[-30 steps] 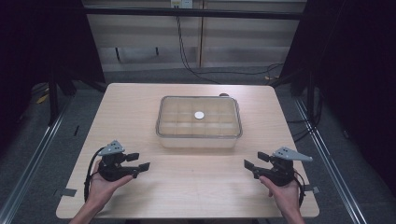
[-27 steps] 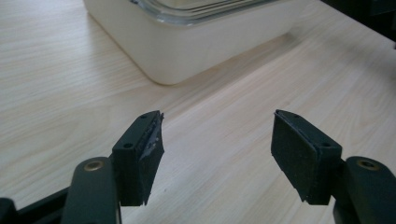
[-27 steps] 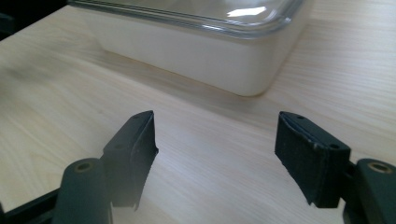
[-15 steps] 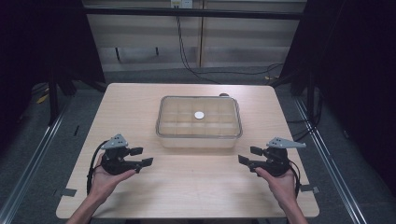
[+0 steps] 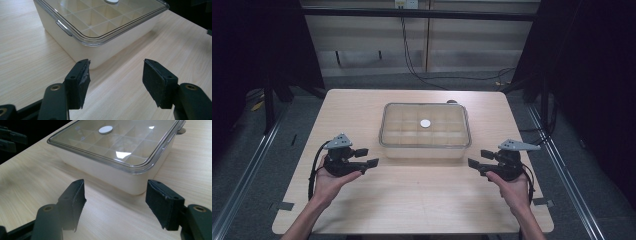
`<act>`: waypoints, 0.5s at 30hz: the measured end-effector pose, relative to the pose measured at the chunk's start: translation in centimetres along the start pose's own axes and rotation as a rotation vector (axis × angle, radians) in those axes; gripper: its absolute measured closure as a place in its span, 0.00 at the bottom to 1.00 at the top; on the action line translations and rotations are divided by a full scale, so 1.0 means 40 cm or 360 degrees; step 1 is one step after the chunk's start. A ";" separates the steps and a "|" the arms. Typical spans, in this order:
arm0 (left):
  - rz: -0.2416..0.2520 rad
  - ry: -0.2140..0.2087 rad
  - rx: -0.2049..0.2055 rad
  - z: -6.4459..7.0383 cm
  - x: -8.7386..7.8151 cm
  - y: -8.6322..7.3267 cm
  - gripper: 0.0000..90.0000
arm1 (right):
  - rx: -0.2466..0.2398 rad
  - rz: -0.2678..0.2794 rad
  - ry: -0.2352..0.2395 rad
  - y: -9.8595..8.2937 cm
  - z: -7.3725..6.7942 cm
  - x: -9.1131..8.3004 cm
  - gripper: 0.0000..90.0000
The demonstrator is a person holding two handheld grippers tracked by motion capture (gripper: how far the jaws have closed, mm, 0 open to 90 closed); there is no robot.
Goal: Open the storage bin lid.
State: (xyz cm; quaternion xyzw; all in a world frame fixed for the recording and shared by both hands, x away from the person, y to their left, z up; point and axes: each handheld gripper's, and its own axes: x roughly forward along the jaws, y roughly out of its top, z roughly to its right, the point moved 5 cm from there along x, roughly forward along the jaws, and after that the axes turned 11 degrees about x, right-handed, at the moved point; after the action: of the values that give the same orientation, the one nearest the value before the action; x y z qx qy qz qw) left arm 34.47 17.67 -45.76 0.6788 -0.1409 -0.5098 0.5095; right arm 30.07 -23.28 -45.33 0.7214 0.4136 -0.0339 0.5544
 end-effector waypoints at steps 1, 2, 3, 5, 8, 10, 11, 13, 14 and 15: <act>0.0000 0.0000 0.0000 0.000 0.000 0.000 0.44 | 0.0000 0.0008 0.0003 0.003 0.000 0.000 0.35; -0.0006 0.0005 -0.0006 -0.007 0.000 0.003 0.44 | 0.0000 0.0007 0.0004 0.009 0.002 0.000 0.35; 0.0001 0.0012 -0.0015 -0.011 0.000 0.007 0.44 | 0.0009 -0.0001 0.0004 0.012 0.002 0.000 0.35; 0.0015 0.0017 -0.0023 -0.019 -0.001 0.015 0.45 | -0.0004 -0.0003 -0.0001 0.021 0.006 0.003 0.35; 0.0013 0.0040 -0.0030 -0.026 -0.001 0.019 0.48 | 0.0001 -0.0010 0.0002 0.030 0.009 0.007 0.35; -0.0035 0.0073 -0.0003 -0.033 0.005 0.017 0.49 | 0.0003 -0.0003 0.0006 0.043 0.014 0.015 0.35; -0.0031 0.0069 -0.0012 -0.036 0.006 0.017 0.49 | 0.0004 -0.0006 0.0007 0.045 0.015 0.016 0.35; -0.0035 0.0072 -0.0015 -0.041 0.008 0.019 0.49 | 0.0011 -0.0002 0.0007 0.053 0.018 0.021 0.35; -0.0031 0.0070 -0.0016 -0.043 0.009 0.021 0.48 | 0.0007 0.0001 0.0004 0.058 0.020 0.024 0.35; -0.0026 0.0052 -0.0022 -0.046 0.009 0.024 0.47 | 0.0012 0.0002 0.0003 0.061 0.020 0.024 0.35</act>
State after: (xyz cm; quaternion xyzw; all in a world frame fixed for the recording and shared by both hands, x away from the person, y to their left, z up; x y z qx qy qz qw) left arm 36.47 18.01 -45.21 0.6846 -0.1235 -0.5037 0.5123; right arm 32.57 -23.52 -44.25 0.7238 0.4137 -0.0344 0.5513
